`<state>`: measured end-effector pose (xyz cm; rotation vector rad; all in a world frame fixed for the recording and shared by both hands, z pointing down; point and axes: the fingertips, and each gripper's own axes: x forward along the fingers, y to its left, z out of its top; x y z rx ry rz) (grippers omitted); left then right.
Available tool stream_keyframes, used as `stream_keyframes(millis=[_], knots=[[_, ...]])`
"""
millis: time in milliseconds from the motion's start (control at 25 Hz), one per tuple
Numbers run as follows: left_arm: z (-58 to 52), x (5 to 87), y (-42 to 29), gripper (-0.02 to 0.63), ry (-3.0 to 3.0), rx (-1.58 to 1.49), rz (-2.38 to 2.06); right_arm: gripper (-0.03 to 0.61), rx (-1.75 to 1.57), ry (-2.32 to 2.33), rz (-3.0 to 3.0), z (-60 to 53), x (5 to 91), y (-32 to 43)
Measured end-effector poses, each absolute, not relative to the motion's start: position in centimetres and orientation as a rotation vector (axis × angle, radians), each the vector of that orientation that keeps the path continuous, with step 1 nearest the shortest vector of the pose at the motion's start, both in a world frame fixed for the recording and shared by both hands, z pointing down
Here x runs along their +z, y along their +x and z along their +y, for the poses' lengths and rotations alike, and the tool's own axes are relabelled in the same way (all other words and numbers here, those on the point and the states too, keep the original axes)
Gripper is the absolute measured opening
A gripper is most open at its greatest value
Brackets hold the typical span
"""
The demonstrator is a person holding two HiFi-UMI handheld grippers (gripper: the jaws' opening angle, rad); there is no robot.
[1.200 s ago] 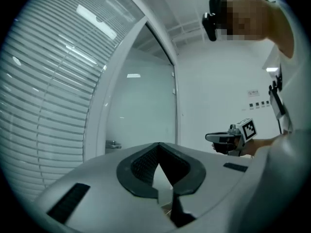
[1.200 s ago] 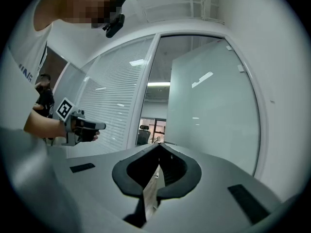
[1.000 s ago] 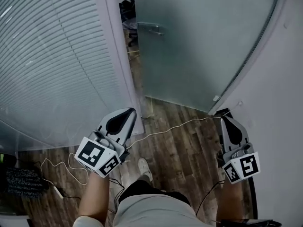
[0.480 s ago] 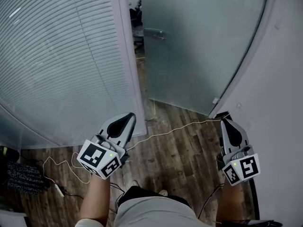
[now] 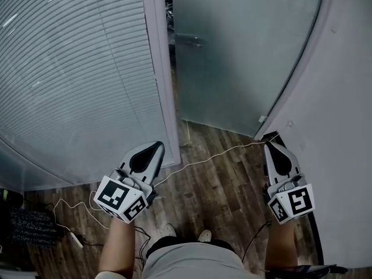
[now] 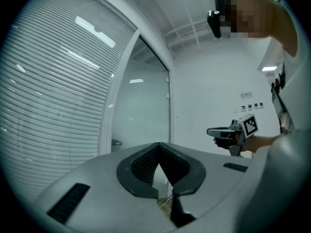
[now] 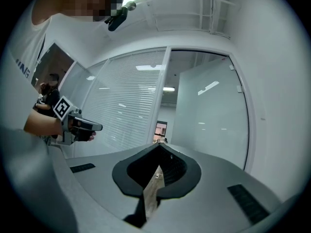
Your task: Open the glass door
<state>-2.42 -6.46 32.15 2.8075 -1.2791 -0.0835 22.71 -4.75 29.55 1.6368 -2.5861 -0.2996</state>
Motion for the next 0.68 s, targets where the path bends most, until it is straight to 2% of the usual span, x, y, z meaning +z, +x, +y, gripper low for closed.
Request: stream_keyframes(millis=[680], knots=[[-7.3,30.4,-4.1,0.0,2.827,-0.103,-1.237,0.0,-0.297,1.65,-2.524,-5.7,28.2,20.5]])
